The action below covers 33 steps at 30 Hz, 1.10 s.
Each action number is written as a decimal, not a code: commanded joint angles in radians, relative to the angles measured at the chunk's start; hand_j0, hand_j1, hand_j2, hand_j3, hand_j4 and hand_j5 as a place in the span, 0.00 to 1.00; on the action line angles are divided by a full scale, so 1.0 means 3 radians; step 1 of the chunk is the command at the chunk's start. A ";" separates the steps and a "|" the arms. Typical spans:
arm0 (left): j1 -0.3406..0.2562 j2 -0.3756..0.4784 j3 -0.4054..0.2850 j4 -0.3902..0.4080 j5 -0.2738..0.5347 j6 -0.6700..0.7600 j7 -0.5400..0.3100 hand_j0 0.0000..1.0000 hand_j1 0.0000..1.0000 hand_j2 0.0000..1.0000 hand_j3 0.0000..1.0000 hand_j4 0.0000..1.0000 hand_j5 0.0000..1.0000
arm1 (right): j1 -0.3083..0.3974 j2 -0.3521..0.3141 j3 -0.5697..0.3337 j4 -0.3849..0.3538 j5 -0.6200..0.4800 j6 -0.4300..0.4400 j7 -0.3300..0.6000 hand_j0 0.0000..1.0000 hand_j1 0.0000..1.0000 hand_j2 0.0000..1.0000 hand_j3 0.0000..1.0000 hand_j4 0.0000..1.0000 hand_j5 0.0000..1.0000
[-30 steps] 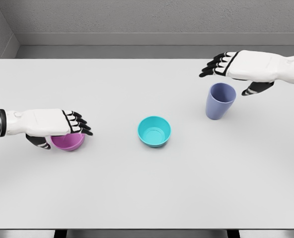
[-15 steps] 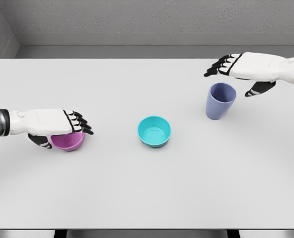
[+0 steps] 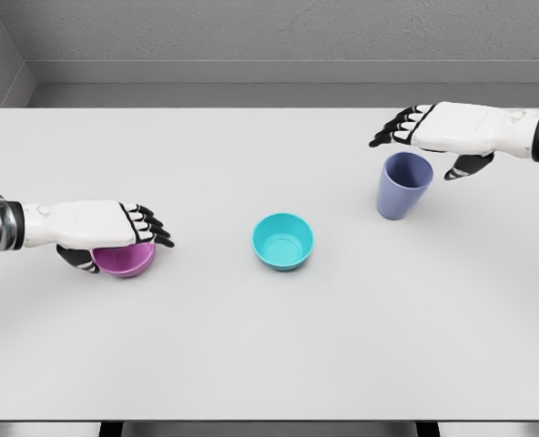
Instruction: Stacking bowl and cup with both arms
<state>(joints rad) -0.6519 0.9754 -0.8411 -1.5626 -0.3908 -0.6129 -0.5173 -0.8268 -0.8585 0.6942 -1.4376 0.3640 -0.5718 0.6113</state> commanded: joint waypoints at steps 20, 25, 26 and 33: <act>0.0026 0.0001 -0.0014 -0.0002 -0.0032 0.0007 0.0001 0.83 0.83 0.83 0.83 0.83 0.83 | 0.0000 0.0065 0.0130 0.0078 0.0009 0.0024 -0.0002 1.00 1.00 1.00 1.00 1.00 1.00; 0.0026 0.0001 -0.0014 -0.0002 -0.0032 0.0007 0.0001 0.73 0.73 0.73 0.73 0.73 0.73 | -0.0020 0.0075 0.0145 0.0098 0.0014 0.0024 -0.0002 1.00 1.00 1.00 1.00 1.00 1.00; 0.0026 0.0001 -0.0014 -0.0002 -0.0032 0.0007 0.0001 0.73 0.73 0.73 0.73 0.73 0.73 | -0.0020 0.0080 0.0151 0.0103 0.0014 0.0024 -0.0002 1.00 1.00 1.00 1.00 1.00 1.00; 0.0026 0.0001 -0.0019 -0.0012 -0.0032 0.0007 0.0001 0.70 0.70 0.70 0.70 0.70 0.70 | -0.0026 0.0090 0.0217 0.0129 0.0014 0.0024 -0.0002 1.00 1.00 1.00 1.00 1.00 1.00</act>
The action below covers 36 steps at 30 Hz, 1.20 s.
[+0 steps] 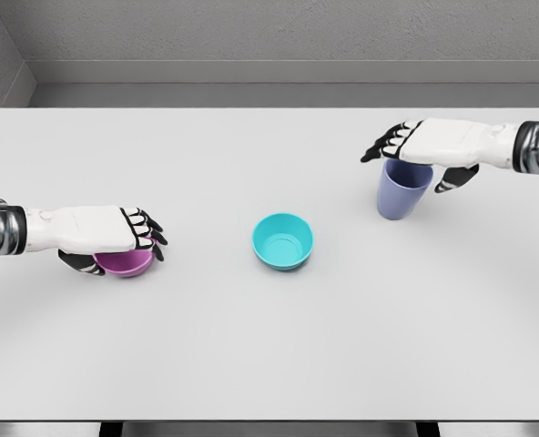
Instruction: Stacking bowl and cup with both arms
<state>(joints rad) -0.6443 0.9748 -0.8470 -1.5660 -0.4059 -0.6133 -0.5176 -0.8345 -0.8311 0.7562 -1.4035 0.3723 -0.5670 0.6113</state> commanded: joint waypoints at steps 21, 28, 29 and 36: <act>-0.0583 -0.0754 -0.0040 -0.0318 0.0044 0.0008 -0.0003 0.70 0.70 0.70 0.70 0.70 0.70 | 0.0000 0.0045 0.0056 0.0112 -0.0014 0.0008 -0.0001 1.00 1.00 1.00 1.00 1.00 1.00; -0.0731 -0.1158 -0.0076 -0.0277 0.0019 0.0008 -0.0049 0.70 0.70 0.70 0.70 0.70 0.70 | 0.0000 0.0045 0.0056 0.0112 -0.0014 0.0003 -0.0001 1.00 1.00 1.00 1.00 1.00 1.00; -0.0767 -0.1219 -0.0132 -0.0262 0.0018 0.0008 -0.0075 0.70 0.70 0.70 0.70 0.70 0.70 | 0.0000 0.0045 0.0056 0.0112 -0.0014 0.0003 -0.0001 1.00 1.00 1.00 1.00 1.00 1.00; -0.0833 -0.1536 -0.0296 -0.0001 -0.0150 0.0008 -0.0085 0.70 0.70 0.70 0.70 0.70 0.70 | -0.0020 0.0045 0.0051 0.0153 -0.0014 0.0008 -0.0001 1.00 1.00 1.00 1.00 1.00 1.00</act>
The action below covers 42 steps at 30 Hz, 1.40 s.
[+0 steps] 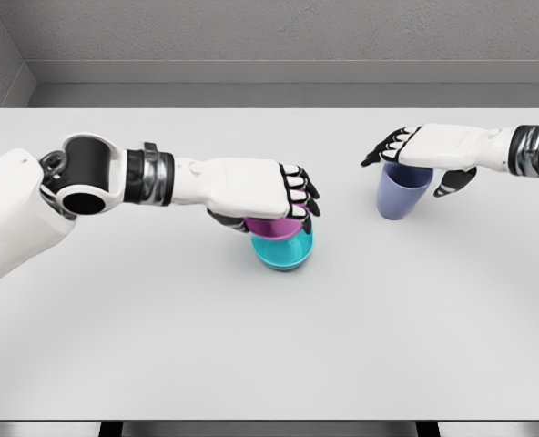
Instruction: Stacking bowl and cup with both arms
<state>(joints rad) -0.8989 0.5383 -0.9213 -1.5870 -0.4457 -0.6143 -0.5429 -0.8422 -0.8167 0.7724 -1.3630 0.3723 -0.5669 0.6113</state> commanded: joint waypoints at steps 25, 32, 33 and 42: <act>-0.0066 -0.0219 -0.0212 0.0351 -0.0115 0.0012 -0.0016 0.79 0.79 0.79 0.79 0.79 0.79 | 0.0000 -0.0003 0.0008 0.0044 -0.0014 -0.0002 -0.0001 1.00 1.00 1.00 1.00 1.00 1.00; -0.0066 -0.0219 -0.0345 0.0356 -0.0125 0.0012 -0.0016 0.81 0.81 0.81 0.81 0.81 0.81 | 0.0000 -0.0003 0.0013 0.0049 -0.0014 -0.0002 -0.0001 1.00 1.00 1.00 1.00 1.00 1.00; -0.0061 -0.0219 -0.0355 0.0356 -0.0130 0.0012 -0.0016 0.81 0.81 0.81 0.81 0.81 0.81 | 0.0000 -0.0003 0.0033 0.0049 -0.0014 0.0003 -0.0001 1.00 1.00 1.00 1.00 1.00 1.00; -0.0066 -0.0219 -0.0355 0.0366 -0.0125 0.0012 -0.0021 1.00 1.00 1.00 1.00 1.00 1.00 | 0.0000 -0.0003 0.0033 0.0074 -0.0014 0.0003 -0.0001 1.00 1.00 1.00 1.00 1.00 1.00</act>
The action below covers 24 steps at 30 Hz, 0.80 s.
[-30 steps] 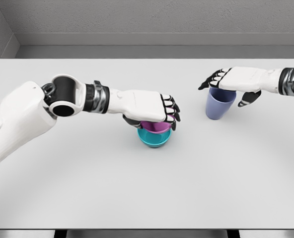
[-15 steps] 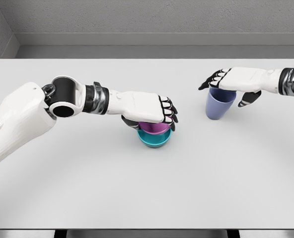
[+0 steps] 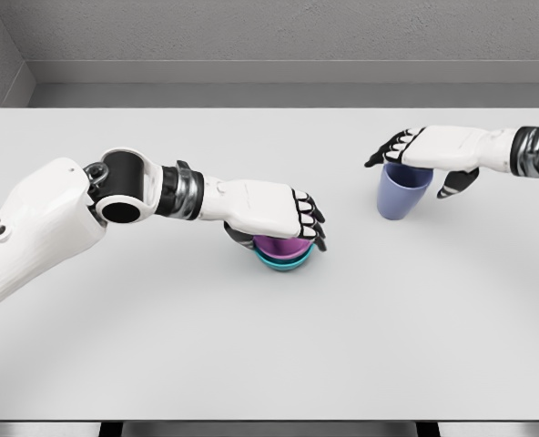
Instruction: Stacking bowl and cup with both arms
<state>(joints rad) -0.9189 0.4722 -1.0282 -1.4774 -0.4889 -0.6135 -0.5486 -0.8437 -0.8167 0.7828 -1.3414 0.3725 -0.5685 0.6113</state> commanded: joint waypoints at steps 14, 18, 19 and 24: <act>-0.0097 0.0292 0.0017 -0.0198 0.0269 0.0009 0.0013 1.00 1.00 1.00 1.00 1.00 1.00 | 0.0000 0.0022 0.0065 0.0059 0.0001 0.0008 -0.0001 1.00 1.00 1.00 1.00 1.00 1.00; -0.0255 0.0982 0.0048 -0.0623 0.0734 0.0009 0.0024 1.00 1.00 1.00 1.00 1.00 1.00 | 0.0005 0.0022 0.0065 0.0064 0.0037 0.0008 -0.0001 1.00 1.00 1.00 1.00 1.00 1.00; -0.0266 0.1100 0.0058 -0.0623 0.0827 0.0009 0.0024 1.00 1.00 1.00 1.00 1.00 1.00 | 0.0005 0.0022 0.0065 0.0064 0.0032 0.0008 -0.0001 1.00 1.00 1.00 1.00 1.00 1.00; -0.0036 0.1683 0.0262 -0.0485 0.1144 0.0009 0.0034 1.00 1.00 1.00 1.00 1.00 1.00 | 0.0005 0.0043 0.0065 0.0105 0.0037 0.0008 -0.0001 1.00 1.00 1.00 1.00 1.00 1.00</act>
<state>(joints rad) -0.9112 0.9131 -0.9665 -1.6325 -0.1878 -0.6138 -0.5402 -0.8437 -0.8058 0.8029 -1.3150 0.3871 -0.5684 0.6113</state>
